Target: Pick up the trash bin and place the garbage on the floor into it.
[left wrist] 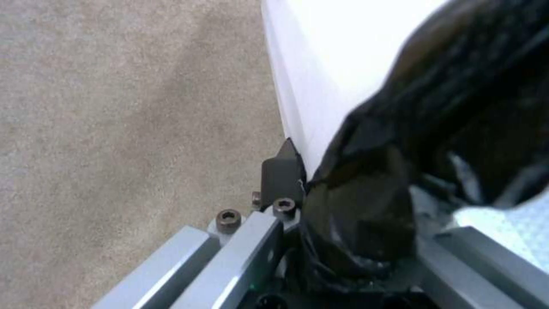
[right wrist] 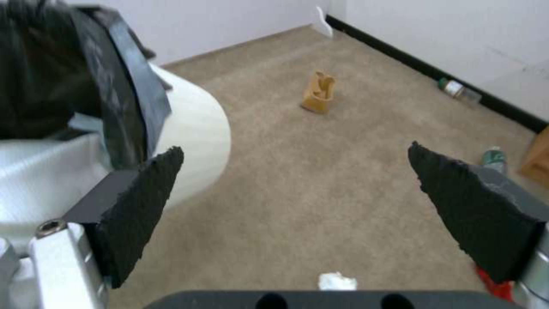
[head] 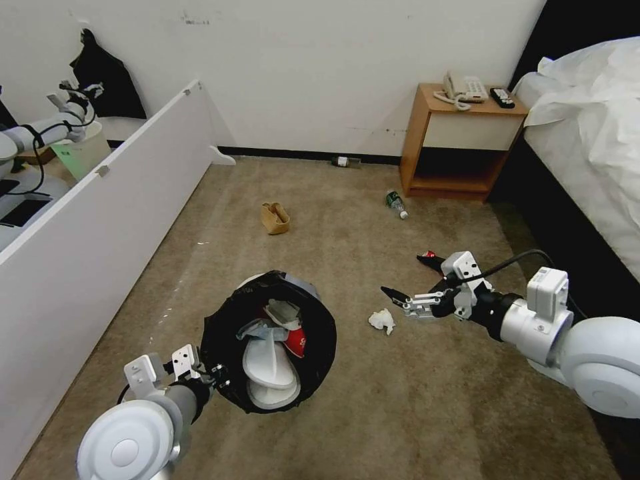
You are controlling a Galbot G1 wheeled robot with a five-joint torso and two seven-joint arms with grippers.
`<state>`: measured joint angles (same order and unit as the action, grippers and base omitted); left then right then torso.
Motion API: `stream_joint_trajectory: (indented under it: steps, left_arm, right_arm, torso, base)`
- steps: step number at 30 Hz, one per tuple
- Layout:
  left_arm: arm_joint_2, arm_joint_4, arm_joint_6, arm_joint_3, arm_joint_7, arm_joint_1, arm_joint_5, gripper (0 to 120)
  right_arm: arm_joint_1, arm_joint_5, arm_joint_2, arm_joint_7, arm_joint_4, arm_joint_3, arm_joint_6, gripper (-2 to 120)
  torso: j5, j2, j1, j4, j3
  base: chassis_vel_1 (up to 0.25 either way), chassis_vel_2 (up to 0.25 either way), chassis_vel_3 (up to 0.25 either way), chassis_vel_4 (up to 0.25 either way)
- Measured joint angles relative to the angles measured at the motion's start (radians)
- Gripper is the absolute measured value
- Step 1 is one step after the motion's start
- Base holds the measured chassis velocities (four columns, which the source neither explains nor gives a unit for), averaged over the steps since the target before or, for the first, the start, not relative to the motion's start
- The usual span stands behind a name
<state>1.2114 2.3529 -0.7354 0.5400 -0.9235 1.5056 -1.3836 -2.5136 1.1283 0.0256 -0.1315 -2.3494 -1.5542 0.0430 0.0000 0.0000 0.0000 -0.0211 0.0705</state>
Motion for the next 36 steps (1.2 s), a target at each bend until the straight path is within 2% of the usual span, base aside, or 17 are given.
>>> stream_joint_trajectory:
  steps: [2,3,5,8,10,11,12,14,15,17,18,20,25,36]
  left_arm:
    - [0.0,0.01,0.0,0.002,0.0,0.005,0.0,0]
    - [0.0,0.01,0.0,0.002,0.0,0.005,0.0,0]
    - [0.0,0.016,0.0,0.002,0.0,0.005,0.002,0]
    - [0.001,0.02,0.0,0.002,0.0,0.005,0.002,0]
    - [0.003,0.029,0.0,0.003,0.001,0.008,0.003,0]
    - [0.003,0.034,0.0,0.003,0.001,0.012,0.005,0]
    - [0.003,0.034,0.0,0.003,0.001,0.012,0.005,0]
    - [0.002,0.045,0.0,0.003,0.001,0.019,0.006,0]
    - [0.002,0.045,0.0,0.003,0.001,0.019,0.006,0]
    - [-0.002,0.052,0.0,0.008,0.001,0.025,0.006,0]
    - [-0.002,0.052,0.0,0.008,0.001,0.025,0.006,0]
    - [-0.004,0.058,0.0,0.011,0.001,0.033,0.009,0]
    - [0.001,0.065,0.0,0.011,0.012,0.043,0.024,0]
    - [0.001,0.065,0.0,0.005,0.023,0.037,0.031,0]
  right_arm:
    - [0.017,-0.096,0.081,0.058,-0.005,0.027,-0.015,100]
    - [0.017,-0.096,0.081,0.058,-0.005,0.027,-0.015,100]
    - [0.059,-0.147,0.162,0.094,-0.024,0.069,-0.024,100]
    - [0.075,-0.163,0.199,0.106,-0.038,0.084,-0.028,100]
    - [0.148,-0.201,0.302,0.137,-0.071,0.146,-0.033,100]
    - [0.197,-0.22,0.36,0.148,-0.085,0.19,-0.033,100]
    - [0.197,-0.22,0.36,0.148,-0.085,0.19,-0.033,100]
    - [0.285,-0.26,0.457,0.157,-0.097,0.288,-0.031,100]
    - [0.285,-0.26,0.457,0.157,-0.097,0.288,-0.031,100]
    - [0.352,-0.3,0.529,0.169,-0.095,0.366,-0.027,100]
    - [0.352,-0.3,0.529,0.169,-0.095,0.366,-0.027,100]
    - [0.416,-0.328,0.604,0.183,-0.093,0.437,-0.016,100]
    - [0.456,-0.362,0.673,0.209,-0.092,0.479,-0.011,100]
    - [0.45,-0.391,0.699,0.238,-0.104,0.475,-0.011,100]
  torso:
    - [0.0001,0.0,0.0,-0.0001,0.0]
    - [0.0001,0.0,0.0,-0.0001,0.0]
    - [0.0001,0.0,0.0,-0.0004,0.0]
    - [0.0001,0.0,0.0,-0.0005,0.0]
    - [-0.0002,0.0,0.0,0.0001,0.0]
    - [-0.0001,0.0,0.0,-0.0005,0.0]
    - [-0.0001,0.0,0.0,-0.0005,0.0]
    - [-0.0001,0.0,0.0,-0.0005,0.0]
    - [-0.0001,0.0,0.0,-0.0005,0.0]
    - [0.0,0.0,0.0,0.0,0.0]
    - [0.0,0.0,0.0,0.0,0.0]
    - [0.0,0.0,0.0,0.0001,0.0]
    - [0.0,0.0,0.0,0.0,0.0]
    - [-0.0001,0.0,0.0,-0.0001,0.0]
  base:
    - [0.0,0.0,0.0,0.0]
    - [0.0,0.0,0.0,0.0]
    - [0.0,0.0,0.0,0.0]
    - [0.0,0.0,0.0,0.0]
    - [0.0,0.0,0.0,0.0]
    - [0.0,0.0,0.0,0.0]
    - [0.0,0.0,0.0,0.0]
    - [0.0,0.0,0.0,0.0]
    - [0.0,0.0,0.0,0.0]
    - [0.0,0.0,0.0,0.0]
    - [0.0,0.0,0.0,0.0]
    - [0.0,0.0,0.0,0.0]
    - [0.0,0.0,0.0,0.0]
    - [0.0,0.0,0.0,0.0]
